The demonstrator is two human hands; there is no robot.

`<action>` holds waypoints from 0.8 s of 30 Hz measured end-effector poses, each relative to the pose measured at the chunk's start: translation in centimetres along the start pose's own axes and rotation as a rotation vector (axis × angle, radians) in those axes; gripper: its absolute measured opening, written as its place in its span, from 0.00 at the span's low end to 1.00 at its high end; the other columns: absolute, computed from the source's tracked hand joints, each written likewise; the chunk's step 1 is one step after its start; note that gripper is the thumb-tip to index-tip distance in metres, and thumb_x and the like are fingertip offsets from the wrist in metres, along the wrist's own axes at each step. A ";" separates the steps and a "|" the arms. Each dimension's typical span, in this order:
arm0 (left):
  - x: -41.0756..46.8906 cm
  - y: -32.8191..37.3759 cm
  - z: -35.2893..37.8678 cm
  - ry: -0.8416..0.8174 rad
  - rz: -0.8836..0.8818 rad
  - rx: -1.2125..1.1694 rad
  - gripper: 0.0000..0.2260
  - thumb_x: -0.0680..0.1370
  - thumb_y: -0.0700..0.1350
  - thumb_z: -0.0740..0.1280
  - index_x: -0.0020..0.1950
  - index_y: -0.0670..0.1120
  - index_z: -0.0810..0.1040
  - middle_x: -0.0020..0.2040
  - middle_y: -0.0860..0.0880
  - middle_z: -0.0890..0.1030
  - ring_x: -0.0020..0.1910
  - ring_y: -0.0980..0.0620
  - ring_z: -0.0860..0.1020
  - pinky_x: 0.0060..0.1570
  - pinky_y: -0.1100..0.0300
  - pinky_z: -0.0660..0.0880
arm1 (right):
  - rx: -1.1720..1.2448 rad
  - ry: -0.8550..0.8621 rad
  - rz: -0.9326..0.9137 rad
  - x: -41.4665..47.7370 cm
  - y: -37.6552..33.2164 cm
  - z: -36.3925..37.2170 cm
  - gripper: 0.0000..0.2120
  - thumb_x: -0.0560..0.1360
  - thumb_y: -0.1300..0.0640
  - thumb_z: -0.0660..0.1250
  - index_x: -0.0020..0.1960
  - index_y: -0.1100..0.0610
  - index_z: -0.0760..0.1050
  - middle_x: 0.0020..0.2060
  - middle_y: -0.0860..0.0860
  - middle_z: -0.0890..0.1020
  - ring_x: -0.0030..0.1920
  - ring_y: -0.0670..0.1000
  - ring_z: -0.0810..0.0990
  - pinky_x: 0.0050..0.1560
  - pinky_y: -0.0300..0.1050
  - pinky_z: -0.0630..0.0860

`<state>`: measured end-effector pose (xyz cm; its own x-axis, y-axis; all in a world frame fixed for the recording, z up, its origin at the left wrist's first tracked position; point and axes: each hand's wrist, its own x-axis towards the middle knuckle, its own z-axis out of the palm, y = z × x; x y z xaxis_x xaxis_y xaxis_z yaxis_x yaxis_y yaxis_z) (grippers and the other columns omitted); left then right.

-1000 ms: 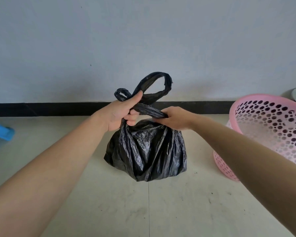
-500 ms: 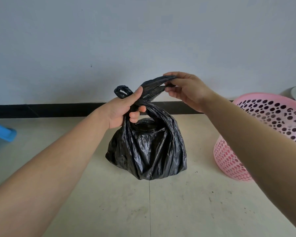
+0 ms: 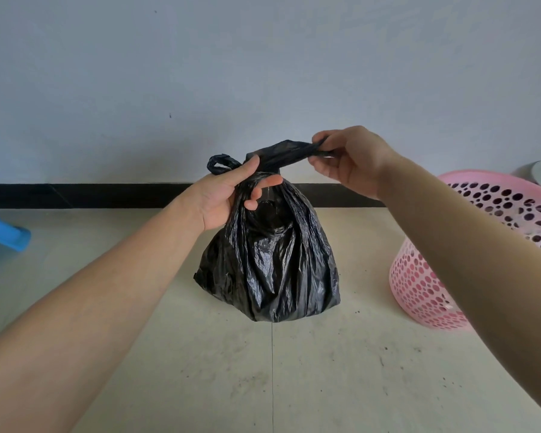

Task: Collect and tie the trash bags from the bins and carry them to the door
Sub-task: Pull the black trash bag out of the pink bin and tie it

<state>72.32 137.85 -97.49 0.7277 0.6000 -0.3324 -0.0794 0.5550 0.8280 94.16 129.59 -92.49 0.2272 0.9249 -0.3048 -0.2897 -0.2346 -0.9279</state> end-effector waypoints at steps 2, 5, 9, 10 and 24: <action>0.2 0.2 -0.2 0.060 0.042 -0.056 0.10 0.80 0.46 0.66 0.58 0.43 0.81 0.55 0.41 0.83 0.30 0.57 0.73 0.26 0.68 0.67 | -0.023 -0.116 0.066 -0.2 0.9 0.3 0.15 0.77 0.72 0.55 0.39 0.62 0.76 0.38 0.58 0.79 0.35 0.52 0.82 0.40 0.39 0.82; 0.5 0.6 -0.8 0.127 0.099 -0.080 0.05 0.76 0.39 0.69 0.51 0.44 0.82 0.50 0.44 0.81 0.28 0.57 0.73 0.24 0.67 0.66 | -0.467 -0.254 0.155 -0.6 2.6 0.3 0.11 0.78 0.72 0.59 0.48 0.63 0.80 0.42 0.58 0.83 0.40 0.51 0.83 0.47 0.42 0.83; 0.3 0.6 -0.9 0.094 0.142 -0.054 0.08 0.78 0.34 0.63 0.50 0.43 0.81 0.46 0.45 0.84 0.27 0.58 0.72 0.23 0.67 0.66 | -0.552 -0.424 0.190 -0.9 2.8 -0.4 0.14 0.75 0.67 0.67 0.58 0.57 0.80 0.51 0.54 0.83 0.50 0.50 0.80 0.57 0.45 0.77; 0.1 0.7 -0.9 0.080 0.156 -0.039 0.09 0.79 0.33 0.62 0.51 0.42 0.80 0.45 0.45 0.84 0.27 0.58 0.71 0.24 0.67 0.66 | -0.504 -0.426 0.163 -0.9 2.8 -0.5 0.15 0.74 0.65 0.68 0.60 0.56 0.79 0.55 0.54 0.82 0.53 0.50 0.80 0.58 0.45 0.76; -0.3 1.3 -0.7 0.097 0.104 0.423 0.07 0.78 0.33 0.65 0.50 0.42 0.81 0.43 0.44 0.83 0.33 0.54 0.80 0.38 0.62 0.80 | -0.617 -0.073 -0.054 2.1 5.8 0.8 0.05 0.80 0.56 0.64 0.47 0.51 0.78 0.46 0.51 0.81 0.47 0.49 0.76 0.52 0.46 0.68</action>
<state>71.51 138.82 -96.65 0.6614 0.7030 -0.2615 0.1512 0.2166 0.9645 92.17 130.38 -98.30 0.1563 0.9533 -0.2584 0.3157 -0.2962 -0.9015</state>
